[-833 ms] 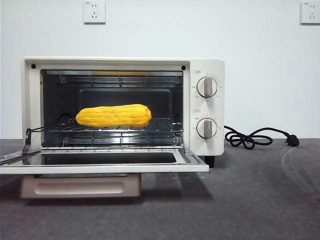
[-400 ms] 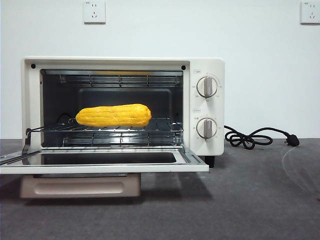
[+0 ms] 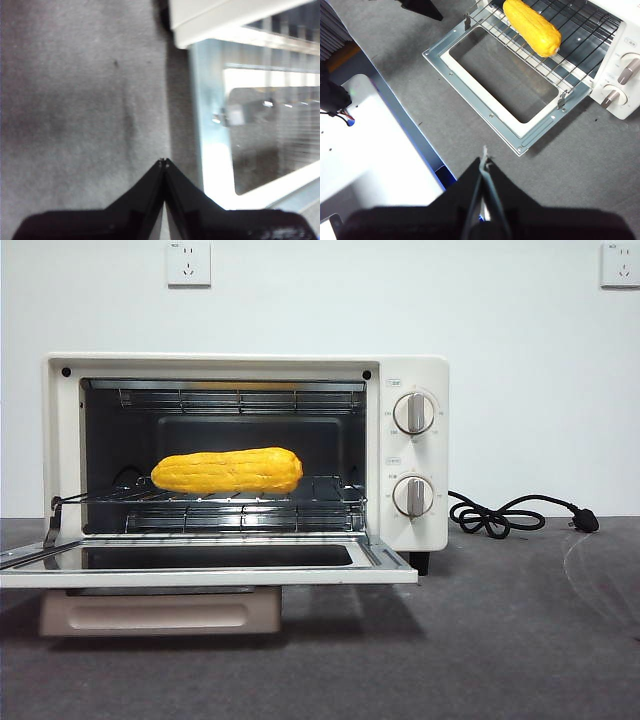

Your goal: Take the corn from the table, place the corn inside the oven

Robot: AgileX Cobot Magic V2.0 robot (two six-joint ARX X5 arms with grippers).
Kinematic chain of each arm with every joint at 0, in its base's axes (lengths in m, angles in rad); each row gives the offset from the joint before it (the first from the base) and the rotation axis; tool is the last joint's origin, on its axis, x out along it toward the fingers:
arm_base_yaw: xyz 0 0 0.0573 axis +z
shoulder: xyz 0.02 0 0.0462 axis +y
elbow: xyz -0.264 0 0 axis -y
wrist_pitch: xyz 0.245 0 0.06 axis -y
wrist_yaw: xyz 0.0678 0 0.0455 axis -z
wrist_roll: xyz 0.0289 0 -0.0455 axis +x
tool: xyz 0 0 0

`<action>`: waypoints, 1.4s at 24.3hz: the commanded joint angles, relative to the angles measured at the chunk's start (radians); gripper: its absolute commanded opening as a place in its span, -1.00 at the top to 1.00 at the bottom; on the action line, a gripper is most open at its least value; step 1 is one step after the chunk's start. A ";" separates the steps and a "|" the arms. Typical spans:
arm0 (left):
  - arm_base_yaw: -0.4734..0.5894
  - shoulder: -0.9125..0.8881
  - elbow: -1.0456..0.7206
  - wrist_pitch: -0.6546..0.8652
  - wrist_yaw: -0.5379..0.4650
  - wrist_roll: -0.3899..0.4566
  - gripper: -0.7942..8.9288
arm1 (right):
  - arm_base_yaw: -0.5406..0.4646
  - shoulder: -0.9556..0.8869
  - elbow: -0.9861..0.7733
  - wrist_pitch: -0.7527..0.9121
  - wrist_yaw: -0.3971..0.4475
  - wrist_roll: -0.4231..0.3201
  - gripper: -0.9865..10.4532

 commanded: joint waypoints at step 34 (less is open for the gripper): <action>-0.124 0.168 -0.007 -0.050 0.135 0.038 0.85 | -0.001 0.003 0.002 0.058 -0.004 -0.018 0.85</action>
